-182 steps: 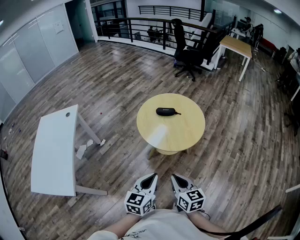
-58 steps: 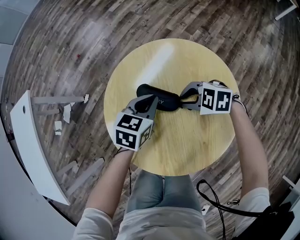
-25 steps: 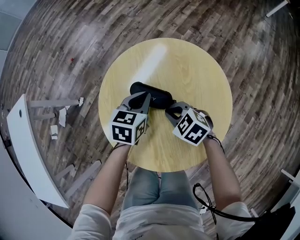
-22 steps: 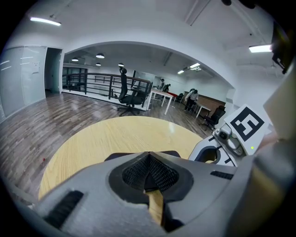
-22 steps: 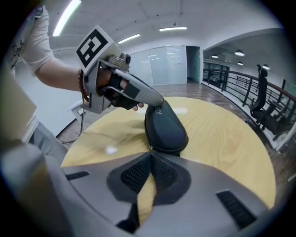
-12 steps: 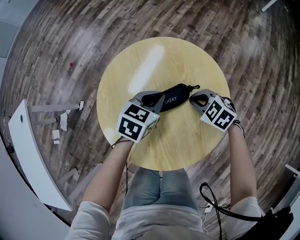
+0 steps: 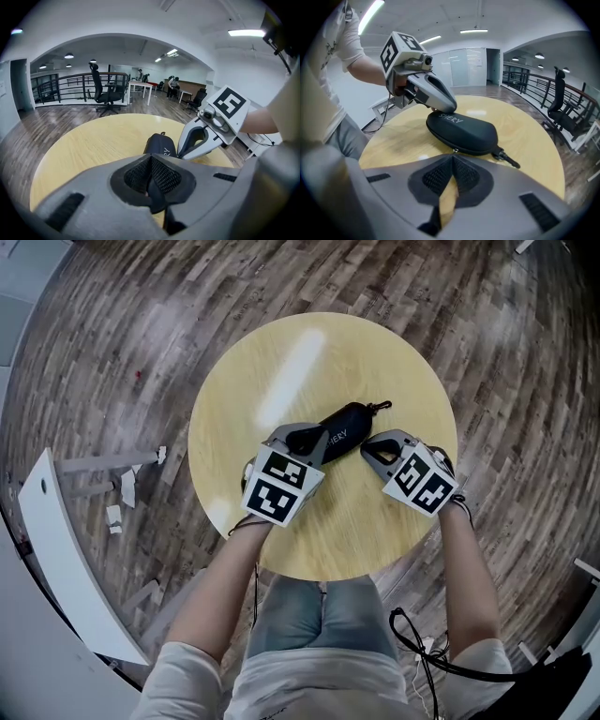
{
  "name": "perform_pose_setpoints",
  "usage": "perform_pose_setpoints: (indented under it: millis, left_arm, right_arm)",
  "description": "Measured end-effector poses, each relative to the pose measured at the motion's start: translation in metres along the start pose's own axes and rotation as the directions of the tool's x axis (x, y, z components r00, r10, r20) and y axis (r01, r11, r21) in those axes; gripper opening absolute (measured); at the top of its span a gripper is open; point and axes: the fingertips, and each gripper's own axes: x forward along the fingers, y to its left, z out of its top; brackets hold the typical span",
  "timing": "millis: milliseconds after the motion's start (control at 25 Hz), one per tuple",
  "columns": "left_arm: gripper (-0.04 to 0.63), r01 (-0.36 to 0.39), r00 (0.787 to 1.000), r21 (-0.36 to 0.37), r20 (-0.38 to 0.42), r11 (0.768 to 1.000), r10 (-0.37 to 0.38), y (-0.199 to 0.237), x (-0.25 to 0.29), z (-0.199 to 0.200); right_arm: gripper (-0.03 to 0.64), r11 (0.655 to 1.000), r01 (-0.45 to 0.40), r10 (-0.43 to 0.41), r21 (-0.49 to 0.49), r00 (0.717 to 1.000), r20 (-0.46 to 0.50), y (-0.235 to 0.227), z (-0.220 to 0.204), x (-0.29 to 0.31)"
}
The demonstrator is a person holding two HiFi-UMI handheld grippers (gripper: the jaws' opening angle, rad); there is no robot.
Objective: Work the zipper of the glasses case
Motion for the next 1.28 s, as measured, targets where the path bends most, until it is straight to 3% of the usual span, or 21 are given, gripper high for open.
perform_pose_setpoints:
  millis: [360, 560, 760, 960, 1280]
  left_arm:
    - [0.006, -0.012, 1.000, -0.008, 0.010, 1.000, 0.012, 0.001, 0.001, 0.002]
    - [0.006, 0.039, 0.999, -0.025, 0.037, 0.999, -0.038, -0.009, -0.012, 0.008]
    - [0.006, 0.131, 0.991, 0.081, -0.013, 0.988, -0.130, -0.045, 0.003, 0.019]
    - [0.006, 0.171, 0.983, 0.153, -0.088, 0.973, -0.159, -0.067, 0.035, 0.019]
    - [0.006, 0.183, 0.980, 0.147, -0.105, 0.972, -0.169, -0.070, 0.038, 0.021]
  right_arm:
    - [0.002, 1.000, -0.029, 0.029, -0.006, 0.998, 0.052, 0.050, 0.034, 0.029]
    - [0.002, 0.998, -0.047, 0.048, -0.050, 0.999, 0.016, 0.048, 0.018, 0.009]
    - [0.002, 0.995, -0.030, 0.024, -0.092, 0.998, -0.059, 0.022, -0.021, -0.024]
    - [0.002, 0.994, -0.029, 0.022, -0.108, 0.998, -0.066, 0.007, -0.030, -0.031]
    - [0.002, 0.997, -0.058, 0.057, -0.054, 0.998, -0.024, 0.031, -0.038, -0.029]
